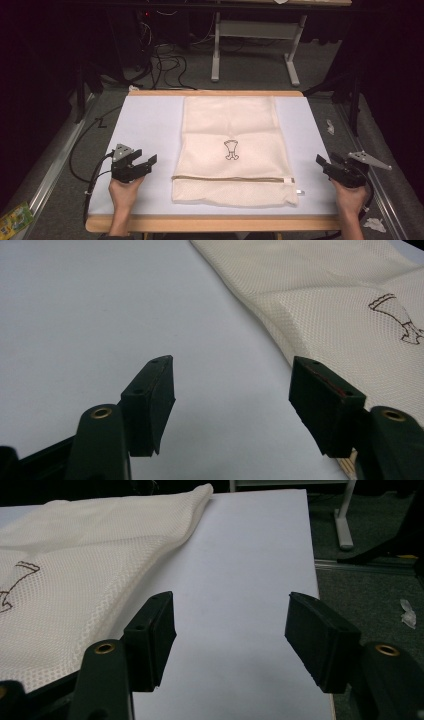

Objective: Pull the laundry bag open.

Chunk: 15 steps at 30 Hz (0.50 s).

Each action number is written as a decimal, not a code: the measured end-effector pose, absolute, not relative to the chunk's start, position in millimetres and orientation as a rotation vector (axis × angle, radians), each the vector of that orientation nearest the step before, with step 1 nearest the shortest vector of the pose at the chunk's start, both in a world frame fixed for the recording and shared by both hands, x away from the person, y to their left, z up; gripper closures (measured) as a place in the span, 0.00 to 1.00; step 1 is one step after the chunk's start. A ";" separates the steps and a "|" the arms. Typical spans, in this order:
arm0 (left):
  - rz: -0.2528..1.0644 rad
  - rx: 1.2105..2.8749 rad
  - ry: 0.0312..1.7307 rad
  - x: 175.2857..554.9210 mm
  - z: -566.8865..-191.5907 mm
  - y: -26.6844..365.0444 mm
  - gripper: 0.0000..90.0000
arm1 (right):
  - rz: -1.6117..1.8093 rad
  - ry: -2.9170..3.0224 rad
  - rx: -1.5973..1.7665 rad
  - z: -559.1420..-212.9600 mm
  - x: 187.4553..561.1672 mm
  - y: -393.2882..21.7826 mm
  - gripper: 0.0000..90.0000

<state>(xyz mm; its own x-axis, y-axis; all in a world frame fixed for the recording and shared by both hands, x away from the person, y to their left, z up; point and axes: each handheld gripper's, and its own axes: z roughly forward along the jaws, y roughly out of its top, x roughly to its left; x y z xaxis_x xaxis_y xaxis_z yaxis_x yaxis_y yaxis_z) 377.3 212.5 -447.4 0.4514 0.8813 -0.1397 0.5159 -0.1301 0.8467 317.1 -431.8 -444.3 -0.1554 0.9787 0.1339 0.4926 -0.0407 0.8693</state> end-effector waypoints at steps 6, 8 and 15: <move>0.498 1.788 1.209 381.7 -451.1 211.5 0.39 | 1.128 1.679 1.584 -447.4 320.5 -433.3 0.42; 0.499 1.790 1.211 383.2 -452.3 211.1 0.39 | 1.127 1.680 1.593 -447.7 321.3 -433.1 0.42; 0.504 1.801 1.224 387.7 -456.7 210.0 0.39 | 1.111 1.694 1.590 -450.1 324.9 -431.6 0.43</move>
